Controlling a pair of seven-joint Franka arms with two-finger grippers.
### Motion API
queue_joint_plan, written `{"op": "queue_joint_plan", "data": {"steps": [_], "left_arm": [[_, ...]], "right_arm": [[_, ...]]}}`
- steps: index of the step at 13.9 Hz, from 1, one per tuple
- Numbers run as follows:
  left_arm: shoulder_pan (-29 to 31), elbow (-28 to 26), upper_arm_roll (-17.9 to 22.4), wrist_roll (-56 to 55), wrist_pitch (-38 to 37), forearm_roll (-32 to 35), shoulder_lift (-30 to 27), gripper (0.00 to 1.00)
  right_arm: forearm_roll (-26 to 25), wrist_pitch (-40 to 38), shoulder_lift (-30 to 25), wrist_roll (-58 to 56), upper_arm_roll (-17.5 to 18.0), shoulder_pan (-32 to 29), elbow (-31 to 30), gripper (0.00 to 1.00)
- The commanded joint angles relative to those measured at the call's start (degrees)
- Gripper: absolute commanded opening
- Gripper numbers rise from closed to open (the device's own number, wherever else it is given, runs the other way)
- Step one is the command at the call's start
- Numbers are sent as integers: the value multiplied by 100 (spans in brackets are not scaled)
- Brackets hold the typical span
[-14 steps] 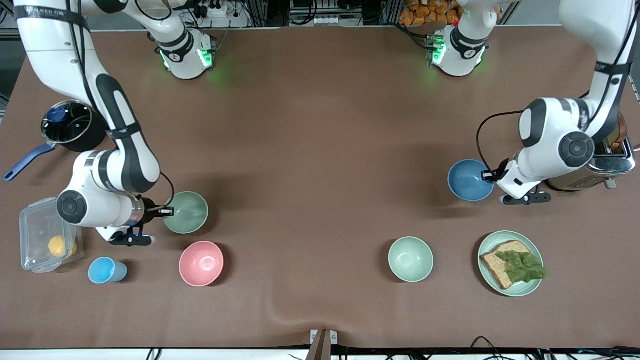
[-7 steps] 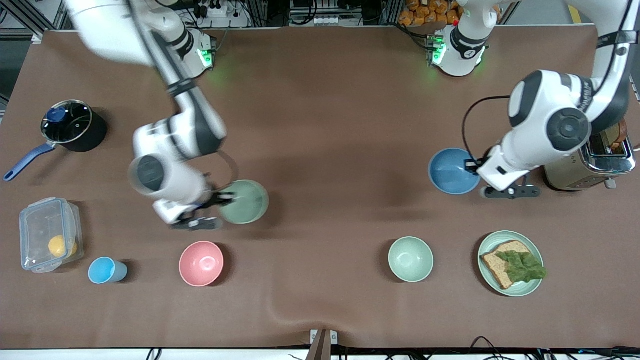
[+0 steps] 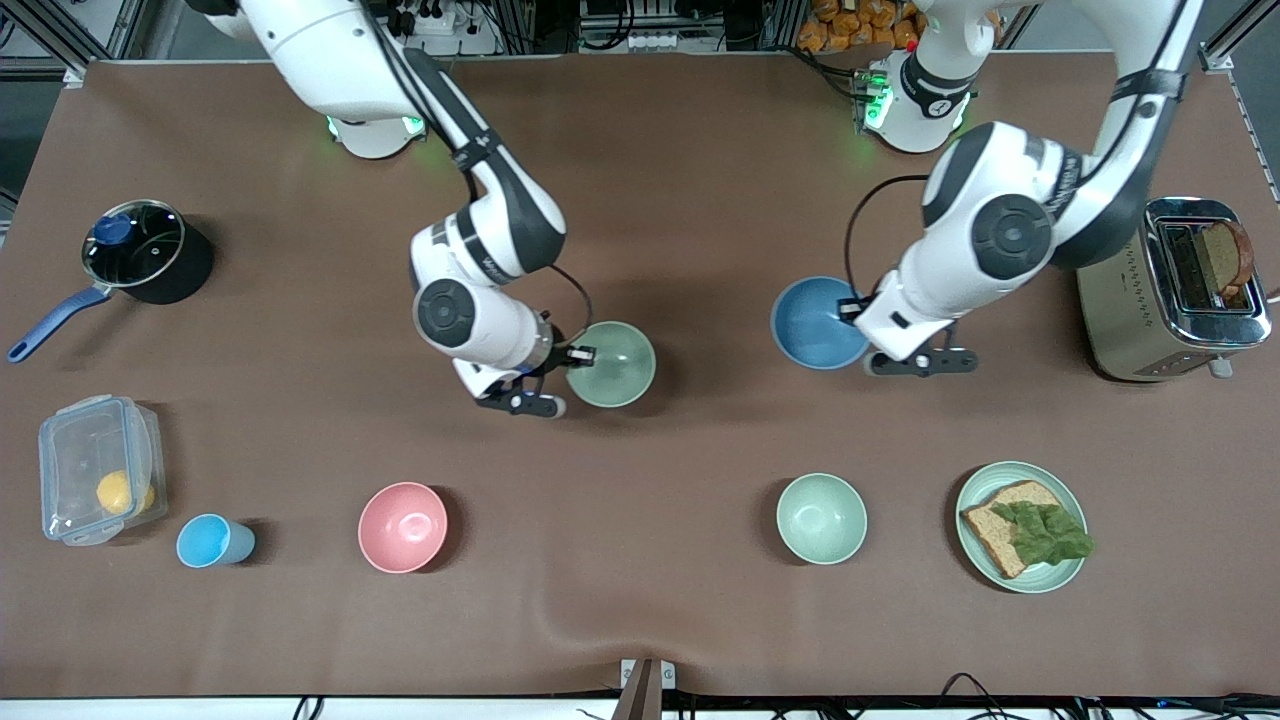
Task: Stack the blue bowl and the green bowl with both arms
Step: 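Carry the blue bowl and the green bowl toward each other mid-table, then lower the blue bowl into the green bowl with the left gripper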
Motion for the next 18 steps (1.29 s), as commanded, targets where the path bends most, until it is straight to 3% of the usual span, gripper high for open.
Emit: {"op": "queue_joint_plan", "data": {"steps": [1, 4, 8, 11, 14, 18], "left_arm": [[-407, 214, -15, -557, 259, -85, 421, 0], [-672, 214, -15, -849, 497, -85, 615, 0], [-918, 406, -15, -1217, 813, -85, 922, 0], [-1365, 1196, -6, -1796, 840, -7, 1571, 0], [-1779, 1760, 108, -2141, 849, 151, 2117, 0], [-1999, 1787, 178, -2282, 1016, 301, 2241, 0]], "right_arm": [[194, 91, 217, 337, -85, 139, 17, 15], [185, 441, 332, 732, -94, 279, 9, 100], [176, -152, -158, 1232, -138, -131, 35, 100], [185, -638, -458, 1523, -129, -642, 70, 100], [124, -385, -284, 2767, -138, -582, 88, 100], [150, 160, 147, 3817, -129, -520, 123, 100]]}}
